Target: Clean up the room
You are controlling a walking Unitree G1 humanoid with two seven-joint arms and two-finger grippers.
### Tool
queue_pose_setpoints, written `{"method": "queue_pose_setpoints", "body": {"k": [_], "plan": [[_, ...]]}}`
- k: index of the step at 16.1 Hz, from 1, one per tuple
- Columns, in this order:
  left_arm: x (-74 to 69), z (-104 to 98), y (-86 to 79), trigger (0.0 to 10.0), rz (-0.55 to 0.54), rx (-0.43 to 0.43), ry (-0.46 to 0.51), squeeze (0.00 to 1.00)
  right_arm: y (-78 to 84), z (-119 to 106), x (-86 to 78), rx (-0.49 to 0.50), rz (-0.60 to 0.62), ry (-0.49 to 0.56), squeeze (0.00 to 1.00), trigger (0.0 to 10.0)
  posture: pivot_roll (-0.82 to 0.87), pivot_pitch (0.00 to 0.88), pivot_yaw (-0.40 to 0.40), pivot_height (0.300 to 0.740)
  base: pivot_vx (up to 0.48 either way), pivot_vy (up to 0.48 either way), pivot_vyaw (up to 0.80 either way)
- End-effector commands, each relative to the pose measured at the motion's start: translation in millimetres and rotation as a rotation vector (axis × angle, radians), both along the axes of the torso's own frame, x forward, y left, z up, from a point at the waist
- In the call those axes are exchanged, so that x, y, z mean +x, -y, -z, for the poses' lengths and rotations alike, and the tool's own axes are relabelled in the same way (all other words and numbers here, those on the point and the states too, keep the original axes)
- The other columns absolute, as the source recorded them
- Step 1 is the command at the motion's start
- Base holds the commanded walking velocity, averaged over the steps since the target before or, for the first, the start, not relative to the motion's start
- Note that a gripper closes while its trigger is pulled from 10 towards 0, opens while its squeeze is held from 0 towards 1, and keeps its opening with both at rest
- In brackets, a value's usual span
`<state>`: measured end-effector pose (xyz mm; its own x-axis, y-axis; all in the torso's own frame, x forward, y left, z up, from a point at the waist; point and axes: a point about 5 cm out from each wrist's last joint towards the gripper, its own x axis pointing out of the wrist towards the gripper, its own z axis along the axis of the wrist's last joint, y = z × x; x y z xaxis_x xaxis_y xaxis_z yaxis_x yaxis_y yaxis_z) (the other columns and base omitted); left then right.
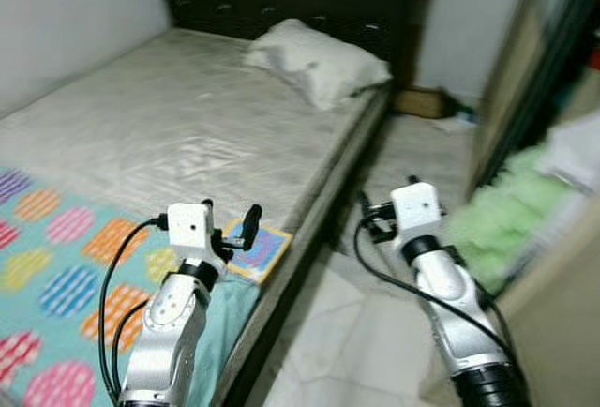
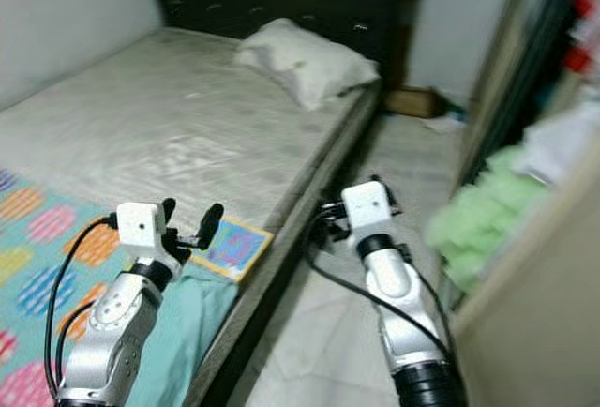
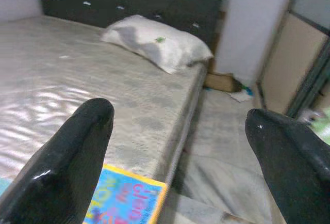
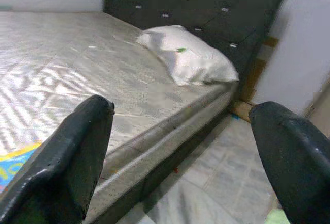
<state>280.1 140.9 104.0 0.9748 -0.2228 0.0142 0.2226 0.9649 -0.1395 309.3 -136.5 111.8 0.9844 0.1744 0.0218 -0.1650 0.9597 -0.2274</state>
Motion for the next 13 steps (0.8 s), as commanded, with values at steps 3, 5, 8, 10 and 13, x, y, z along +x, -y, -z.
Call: {"method": "queue_pose_setpoints", "body": {"k": [3, 5, 8, 10, 13], "plan": [[0.1, 2.8, -7.1, 10.0, -0.025, 0.020, -0.012, 0.00, -9.3, -1.1, 1.7, 0.007, -0.029, 0.002, 0.00, 10.0, -0.13, 0.015, -0.003, 0.740, 0.000, 0.000, 0.80], [0.5, 2.6, -7.1, 10.0, -0.026, 0.022, -0.010, 0.00, -9.2, -1.3, 2.1, 0.008, -0.029, 0.004, 0.00, 10.0, -0.13, 0.015, -0.003, 0.740, 0.000, 0.000, 0.80], [0.8, 2.4, -8.0, 10.0, -0.031, 0.025, -0.008, 0.00, -9.3, -1.4, 2.6, 0.008, -0.029, 0.006, 0.00, 10.0, -0.13, 0.014, -0.002, 0.740, 0.000, 0.000, 0.80], [1.0, 2.4, -8.0, 10.0, -0.030, 0.026, -0.008, 0.00, -9.4, -1.5, 2.8, 0.008, -0.029, 0.007, 0.00, 10.0, -0.13, 0.014, -0.002, 0.740, 0.000, 0.000, 0.80], [1.0, 2.7, -7.3, 10.0, -0.030, 0.028, -0.009, 0.00, -8.6, -1.5, 2.9, 0.006, -0.029, 0.007, 0.00, 10.0, -0.13, 0.014, -0.003, 0.740, 0.000, 0.000, 0.80]]}}
